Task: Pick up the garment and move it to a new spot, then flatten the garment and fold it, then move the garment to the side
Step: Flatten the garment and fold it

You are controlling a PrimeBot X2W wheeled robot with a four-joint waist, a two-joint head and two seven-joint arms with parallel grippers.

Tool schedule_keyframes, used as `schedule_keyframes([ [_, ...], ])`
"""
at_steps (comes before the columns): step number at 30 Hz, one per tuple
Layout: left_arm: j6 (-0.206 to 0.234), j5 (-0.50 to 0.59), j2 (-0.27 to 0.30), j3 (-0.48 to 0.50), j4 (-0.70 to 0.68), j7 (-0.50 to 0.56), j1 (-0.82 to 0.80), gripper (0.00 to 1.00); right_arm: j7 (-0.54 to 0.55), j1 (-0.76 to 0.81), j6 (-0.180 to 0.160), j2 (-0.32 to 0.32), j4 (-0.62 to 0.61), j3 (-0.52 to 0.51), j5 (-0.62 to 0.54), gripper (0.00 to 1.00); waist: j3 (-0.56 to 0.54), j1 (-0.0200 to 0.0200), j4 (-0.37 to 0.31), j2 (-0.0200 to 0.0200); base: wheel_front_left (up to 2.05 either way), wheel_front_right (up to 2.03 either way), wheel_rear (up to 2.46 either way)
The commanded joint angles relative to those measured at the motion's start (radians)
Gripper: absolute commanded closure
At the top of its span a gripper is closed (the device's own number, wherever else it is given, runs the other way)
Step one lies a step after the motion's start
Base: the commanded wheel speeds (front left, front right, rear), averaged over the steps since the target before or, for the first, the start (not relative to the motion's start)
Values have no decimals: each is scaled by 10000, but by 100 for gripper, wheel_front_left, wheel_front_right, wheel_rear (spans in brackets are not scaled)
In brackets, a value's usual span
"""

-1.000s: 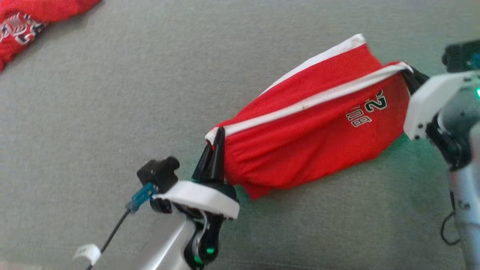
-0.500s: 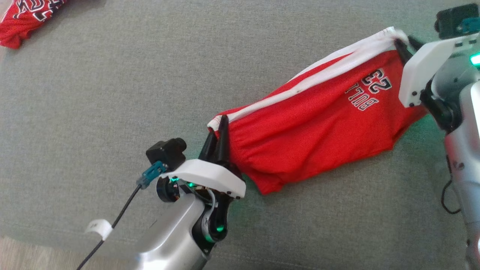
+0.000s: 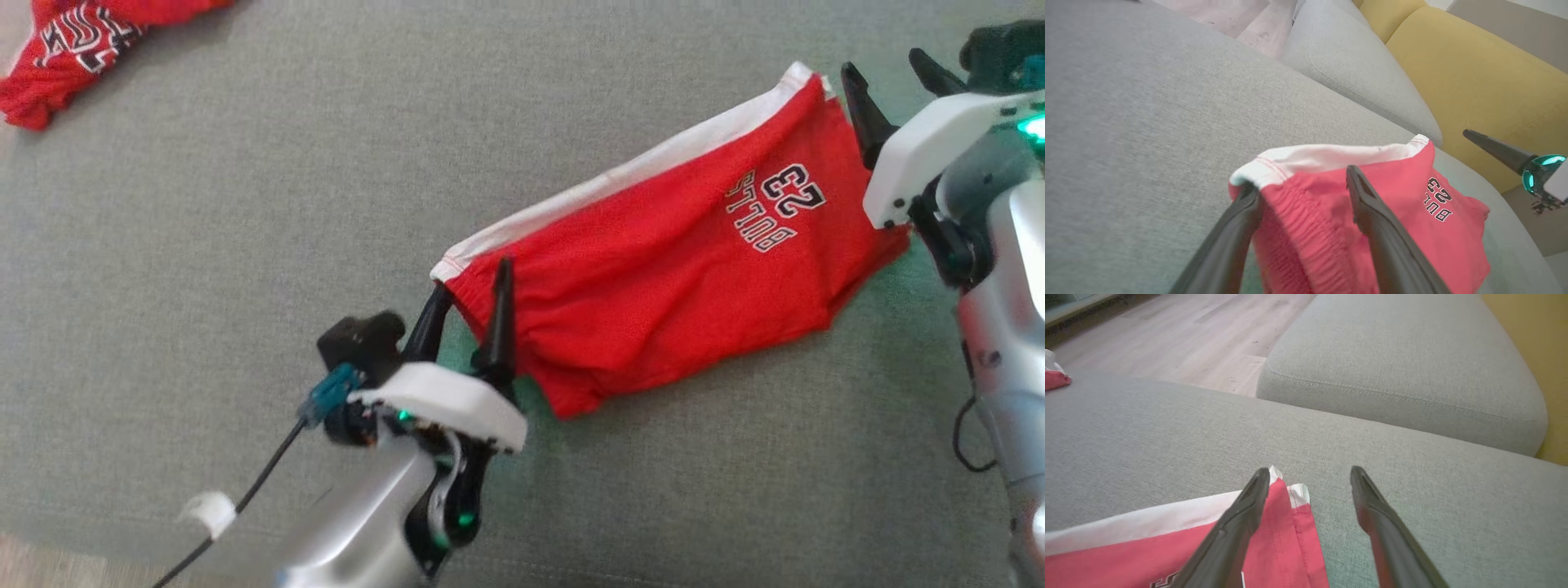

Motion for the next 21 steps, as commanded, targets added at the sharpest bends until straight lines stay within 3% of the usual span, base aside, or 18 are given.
schedule_keyframes([
  [1,130,128,398,146,-477,-11,340,0,-239,149,65,-29,-260,92,147,0,-267,0,-30,0,0,0,0],
  [10,699,406,1632,-6,-1738,174,1445,0,-858,1099,65,-82,-21,-109,593,0,-1369,0,-19,0,0,0,0],
  [21,1409,1011,2633,502,-2456,-332,2136,0,-1160,2235,65,6,28,-565,822,0,-2226,0,204,0,0,0,0],
])
